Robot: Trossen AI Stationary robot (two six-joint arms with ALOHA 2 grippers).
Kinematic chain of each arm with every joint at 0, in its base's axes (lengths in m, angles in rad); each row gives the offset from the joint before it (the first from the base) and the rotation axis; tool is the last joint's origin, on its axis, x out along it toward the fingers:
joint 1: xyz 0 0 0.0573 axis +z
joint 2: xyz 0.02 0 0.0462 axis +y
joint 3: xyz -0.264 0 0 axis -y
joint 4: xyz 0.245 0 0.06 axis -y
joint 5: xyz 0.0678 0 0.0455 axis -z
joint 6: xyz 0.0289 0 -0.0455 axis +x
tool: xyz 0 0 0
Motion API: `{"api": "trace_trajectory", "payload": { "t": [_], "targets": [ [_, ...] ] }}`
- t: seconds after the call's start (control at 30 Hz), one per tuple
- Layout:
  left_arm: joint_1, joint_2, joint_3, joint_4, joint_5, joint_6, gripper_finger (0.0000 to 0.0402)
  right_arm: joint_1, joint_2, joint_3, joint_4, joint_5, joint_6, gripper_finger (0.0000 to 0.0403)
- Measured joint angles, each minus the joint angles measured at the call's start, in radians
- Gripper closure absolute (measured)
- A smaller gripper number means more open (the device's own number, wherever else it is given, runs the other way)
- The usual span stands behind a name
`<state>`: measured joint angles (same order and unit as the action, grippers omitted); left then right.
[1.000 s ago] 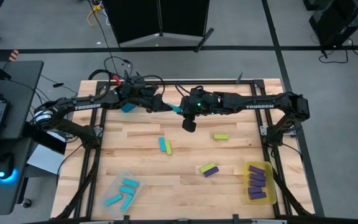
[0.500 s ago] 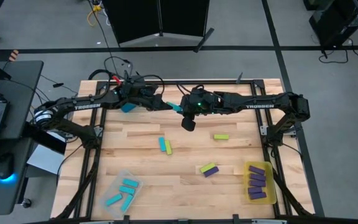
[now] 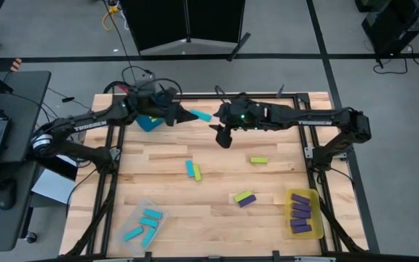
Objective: Sort blocks
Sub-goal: Put the blue block into the transparent bin
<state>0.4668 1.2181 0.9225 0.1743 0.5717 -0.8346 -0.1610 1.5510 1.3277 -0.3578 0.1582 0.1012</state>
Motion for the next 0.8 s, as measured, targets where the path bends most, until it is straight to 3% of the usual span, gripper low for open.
{"api": "trace_trajectory", "payload": {
  "t": [0.17, 0.47, 0.63, 0.8],
  "targets": [
    [0.021, -0.061, 0.049, -0.142, 0.111, 0.055, 0.0341, -0.026, -0.028, 0.000, -0.020, 0.003, -0.022, 0.0186],
    [0.007, -0.178, 0.109, -0.537, 0.298, 0.157, 0.0341, -0.073, -0.034, 0.000, -0.105, 0.002, -0.059, 0.0207],
    [-0.067, -0.263, 0.111, -0.831, 0.289, 0.154, 0.0341, -0.088, -0.033, -0.002, -0.114, -0.011, -0.097, 0.0215],
    [-0.217, -0.356, 0.111, -1.053, 0.161, 0.052, 0.0341, -0.109, -0.033, -0.002, -0.118, -0.054, -0.130, 0.0222]
  ]
}}
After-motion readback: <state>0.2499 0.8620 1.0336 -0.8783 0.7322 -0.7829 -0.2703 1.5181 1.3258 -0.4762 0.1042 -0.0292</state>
